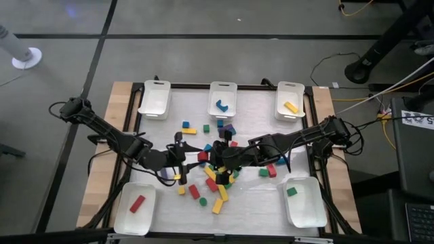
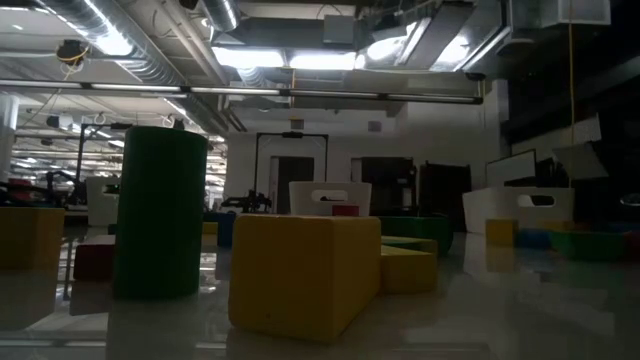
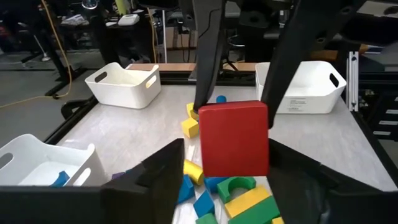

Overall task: Sort blocks
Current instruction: Put the red block into the bottom left white bin

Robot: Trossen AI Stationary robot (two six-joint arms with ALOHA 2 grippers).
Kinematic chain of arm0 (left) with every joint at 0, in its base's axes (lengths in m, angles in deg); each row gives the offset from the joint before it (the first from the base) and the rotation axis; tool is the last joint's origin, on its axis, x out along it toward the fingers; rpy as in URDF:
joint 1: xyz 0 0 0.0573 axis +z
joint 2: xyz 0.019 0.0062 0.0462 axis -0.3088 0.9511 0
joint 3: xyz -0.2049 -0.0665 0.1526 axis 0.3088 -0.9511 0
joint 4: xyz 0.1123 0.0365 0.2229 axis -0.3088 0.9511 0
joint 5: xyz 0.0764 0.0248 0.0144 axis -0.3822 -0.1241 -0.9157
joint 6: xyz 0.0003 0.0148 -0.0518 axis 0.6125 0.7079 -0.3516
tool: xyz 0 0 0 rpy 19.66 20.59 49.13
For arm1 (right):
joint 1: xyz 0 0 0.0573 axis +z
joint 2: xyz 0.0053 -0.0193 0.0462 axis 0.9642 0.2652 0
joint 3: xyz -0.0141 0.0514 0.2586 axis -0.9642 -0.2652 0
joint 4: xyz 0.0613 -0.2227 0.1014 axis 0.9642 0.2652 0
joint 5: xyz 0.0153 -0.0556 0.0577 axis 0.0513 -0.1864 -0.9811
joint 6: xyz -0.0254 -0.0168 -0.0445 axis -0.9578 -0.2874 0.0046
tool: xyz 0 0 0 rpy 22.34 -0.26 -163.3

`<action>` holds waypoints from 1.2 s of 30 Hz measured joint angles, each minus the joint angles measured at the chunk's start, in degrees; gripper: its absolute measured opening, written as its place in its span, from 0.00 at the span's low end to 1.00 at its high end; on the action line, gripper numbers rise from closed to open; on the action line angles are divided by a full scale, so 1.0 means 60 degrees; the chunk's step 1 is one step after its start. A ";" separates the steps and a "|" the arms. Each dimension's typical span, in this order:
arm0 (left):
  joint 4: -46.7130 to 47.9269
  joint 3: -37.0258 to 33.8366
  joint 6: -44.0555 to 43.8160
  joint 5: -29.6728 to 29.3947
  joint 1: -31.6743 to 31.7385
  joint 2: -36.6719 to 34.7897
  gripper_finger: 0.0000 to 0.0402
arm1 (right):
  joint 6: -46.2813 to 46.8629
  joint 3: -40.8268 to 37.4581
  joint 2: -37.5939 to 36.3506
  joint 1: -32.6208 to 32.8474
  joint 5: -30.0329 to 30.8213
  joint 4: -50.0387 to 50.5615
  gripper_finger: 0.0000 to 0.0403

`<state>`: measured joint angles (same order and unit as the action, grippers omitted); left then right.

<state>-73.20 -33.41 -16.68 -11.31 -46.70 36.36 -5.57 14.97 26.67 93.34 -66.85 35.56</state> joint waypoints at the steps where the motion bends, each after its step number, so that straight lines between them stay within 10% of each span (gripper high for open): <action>1: 0.0004 0.0000 0.0000 0.0003 0.0000 0.0000 0.44 | 0.0000 0.0000 0.0000 -0.0003 0.0000 0.0000 0.32; 17: 0.0013 0.0000 -0.0033 -0.0010 -0.0134 0.0000 0.29 | -0.0011 -0.0004 0.0000 -0.0003 -0.0324 -0.0007 0.32; 36: 0.2265 -0.0003 -0.1371 0.0994 -0.1388 -0.0686 0.30 | 0.0341 -0.0004 0.0003 0.0000 -0.0967 0.0295 0.62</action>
<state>-59.61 -33.43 -24.90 -5.34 -55.03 32.25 -3.53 14.95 26.69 93.34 -72.65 37.33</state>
